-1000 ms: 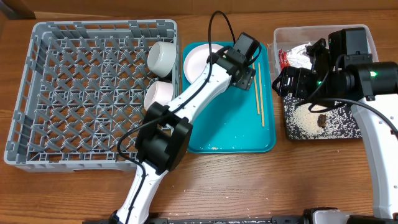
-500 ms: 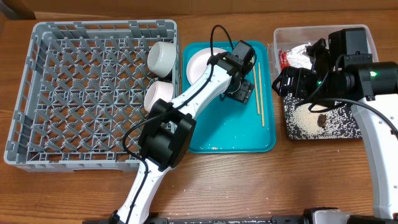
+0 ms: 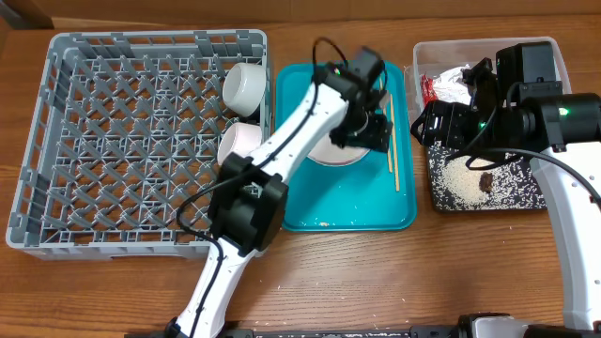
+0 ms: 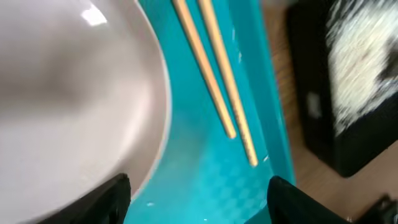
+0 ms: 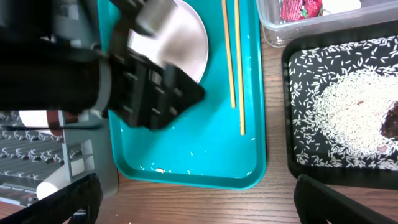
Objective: Sort waste into correct bins and load items into the dishwasher
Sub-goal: 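Lift the white plate off the tray with the left gripper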
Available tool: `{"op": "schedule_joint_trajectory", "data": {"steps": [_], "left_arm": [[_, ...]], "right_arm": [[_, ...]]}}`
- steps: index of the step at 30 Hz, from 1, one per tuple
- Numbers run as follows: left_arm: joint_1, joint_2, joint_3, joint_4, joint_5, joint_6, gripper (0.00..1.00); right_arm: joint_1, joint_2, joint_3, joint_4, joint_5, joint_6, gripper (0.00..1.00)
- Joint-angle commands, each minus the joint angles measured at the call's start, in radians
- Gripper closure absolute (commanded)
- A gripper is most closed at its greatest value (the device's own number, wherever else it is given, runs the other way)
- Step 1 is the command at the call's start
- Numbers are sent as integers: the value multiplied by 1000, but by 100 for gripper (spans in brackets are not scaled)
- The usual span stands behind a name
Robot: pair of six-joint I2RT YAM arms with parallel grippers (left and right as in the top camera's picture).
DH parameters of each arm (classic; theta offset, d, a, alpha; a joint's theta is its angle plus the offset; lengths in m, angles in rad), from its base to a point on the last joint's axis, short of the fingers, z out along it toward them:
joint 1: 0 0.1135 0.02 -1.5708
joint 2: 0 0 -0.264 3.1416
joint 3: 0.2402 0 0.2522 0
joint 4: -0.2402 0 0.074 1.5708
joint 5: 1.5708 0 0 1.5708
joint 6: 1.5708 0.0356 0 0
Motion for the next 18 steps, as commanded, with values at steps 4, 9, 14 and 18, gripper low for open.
{"op": "schedule_joint_trajectory", "data": {"steps": [4, 9, 14, 18], "left_arm": [[154, 1, 221, -11, -393, 45, 24], [204, 6, 143, 85, -402, 169, 28], [215, 19, 77, 113, -412, 227, 36], [215, 38, 46, 125, -415, 228, 38]], "right_arm": [[-5, 1, 1, 3, 7, -2, 0], [-5, 1, 1, 3, 7, -2, 0], [-5, 1, 1, 3, 7, -2, 0], [-5, 1, 1, 3, 7, -2, 0]]}}
